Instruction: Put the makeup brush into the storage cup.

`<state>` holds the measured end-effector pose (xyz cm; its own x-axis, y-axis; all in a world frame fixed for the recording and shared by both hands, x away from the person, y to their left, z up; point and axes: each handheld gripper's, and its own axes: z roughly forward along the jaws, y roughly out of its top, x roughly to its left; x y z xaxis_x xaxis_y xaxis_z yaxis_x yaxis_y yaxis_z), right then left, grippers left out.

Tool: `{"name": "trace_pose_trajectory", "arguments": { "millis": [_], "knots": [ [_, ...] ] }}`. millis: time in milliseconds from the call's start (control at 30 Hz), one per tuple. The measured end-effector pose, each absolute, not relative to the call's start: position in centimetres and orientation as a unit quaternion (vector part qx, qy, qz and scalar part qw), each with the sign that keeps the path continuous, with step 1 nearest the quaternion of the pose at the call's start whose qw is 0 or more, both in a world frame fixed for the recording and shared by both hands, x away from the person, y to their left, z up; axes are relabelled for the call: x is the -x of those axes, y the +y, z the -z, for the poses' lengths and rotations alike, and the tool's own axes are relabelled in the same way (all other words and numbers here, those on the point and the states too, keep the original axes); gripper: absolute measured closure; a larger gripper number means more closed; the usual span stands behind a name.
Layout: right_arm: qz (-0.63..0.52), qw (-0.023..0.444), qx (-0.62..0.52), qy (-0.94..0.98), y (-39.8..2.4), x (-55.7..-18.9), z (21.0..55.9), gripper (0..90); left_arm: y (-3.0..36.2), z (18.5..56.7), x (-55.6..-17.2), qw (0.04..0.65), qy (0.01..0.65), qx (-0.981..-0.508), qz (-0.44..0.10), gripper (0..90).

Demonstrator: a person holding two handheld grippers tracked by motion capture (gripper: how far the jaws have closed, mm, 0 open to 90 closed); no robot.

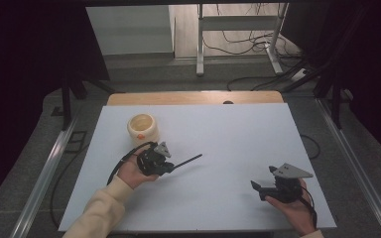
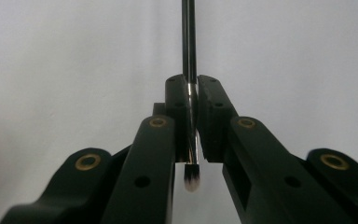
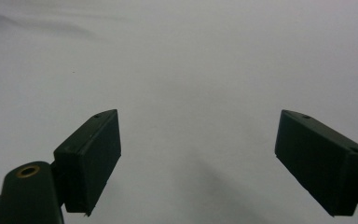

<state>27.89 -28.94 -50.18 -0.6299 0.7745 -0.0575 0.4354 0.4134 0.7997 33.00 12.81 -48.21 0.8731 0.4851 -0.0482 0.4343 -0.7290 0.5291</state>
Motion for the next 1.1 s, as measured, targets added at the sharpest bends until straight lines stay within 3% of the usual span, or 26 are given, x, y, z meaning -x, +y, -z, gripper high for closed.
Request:
{"name": "trace_pose_trajectory", "arguments": {
  "millis": [1100],
  "knots": [
    [-0.382,0.221,-0.352,0.825,-26.8,-27.7,50.0,14.3,11.6,47.3,-31.6,0.304,0.226,-0.924,-0.045,83.6]
  ]
}}
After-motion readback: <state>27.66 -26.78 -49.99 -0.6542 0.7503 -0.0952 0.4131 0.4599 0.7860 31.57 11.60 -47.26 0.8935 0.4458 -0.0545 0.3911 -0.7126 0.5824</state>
